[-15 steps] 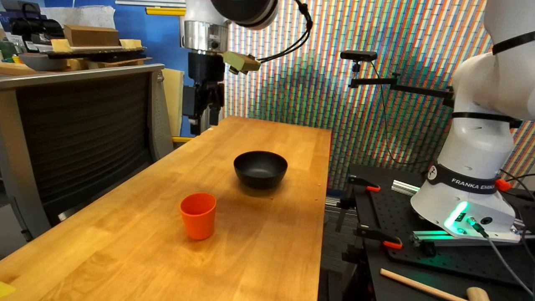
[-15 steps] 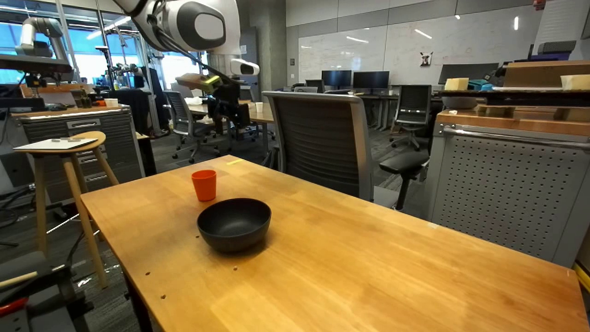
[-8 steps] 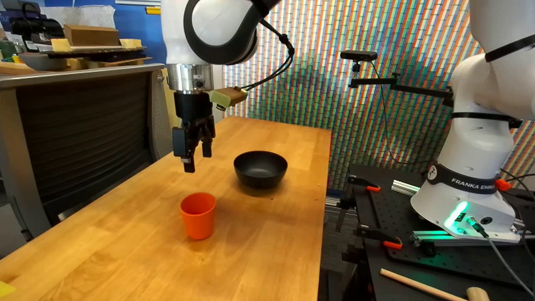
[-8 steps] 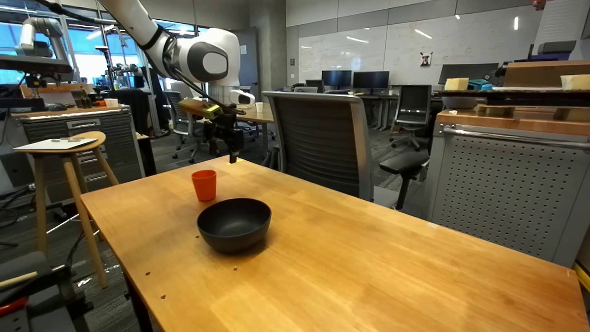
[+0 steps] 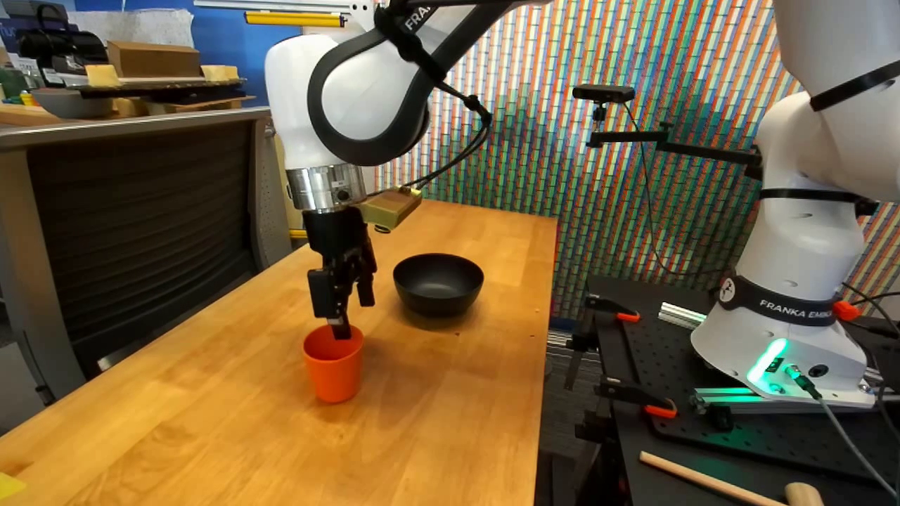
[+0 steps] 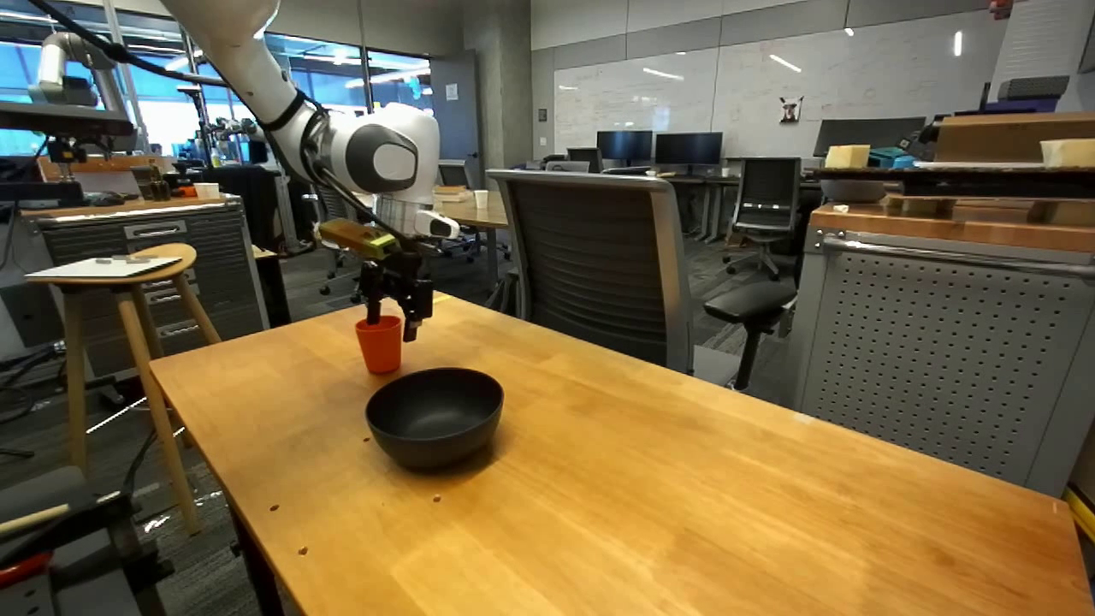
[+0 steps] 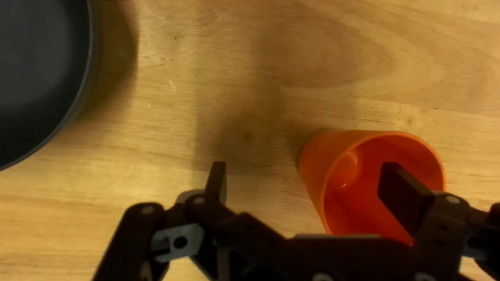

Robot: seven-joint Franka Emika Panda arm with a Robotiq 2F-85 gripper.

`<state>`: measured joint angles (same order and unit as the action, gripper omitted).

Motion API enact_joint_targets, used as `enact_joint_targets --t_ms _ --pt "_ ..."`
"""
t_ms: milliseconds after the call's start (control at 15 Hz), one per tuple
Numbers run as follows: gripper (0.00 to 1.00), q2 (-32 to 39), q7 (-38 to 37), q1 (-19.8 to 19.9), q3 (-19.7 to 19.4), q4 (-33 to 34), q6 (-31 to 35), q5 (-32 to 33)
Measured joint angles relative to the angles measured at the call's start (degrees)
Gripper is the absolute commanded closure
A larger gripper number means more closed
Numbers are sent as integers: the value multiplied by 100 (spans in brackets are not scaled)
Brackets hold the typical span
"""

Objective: Place the cup inside the bowl

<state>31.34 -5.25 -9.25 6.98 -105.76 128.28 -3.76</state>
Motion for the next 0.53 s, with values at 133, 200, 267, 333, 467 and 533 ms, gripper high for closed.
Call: enact_joint_targets --t_ms 133,200,267,333,467,533 --pt "42 52 -10 -2 10 -36 18 -1" --pt "50 64 -32 -2 11 -60 46 -1" --pt "59 75 -49 -2 12 -79 79 -18" --pt "66 79 -61 -3 16 -112 139 -43" --pt "81 80 -68 -5 28 -166 244 -86" --pt "88 80 -68 -8 34 -183 288 -101"
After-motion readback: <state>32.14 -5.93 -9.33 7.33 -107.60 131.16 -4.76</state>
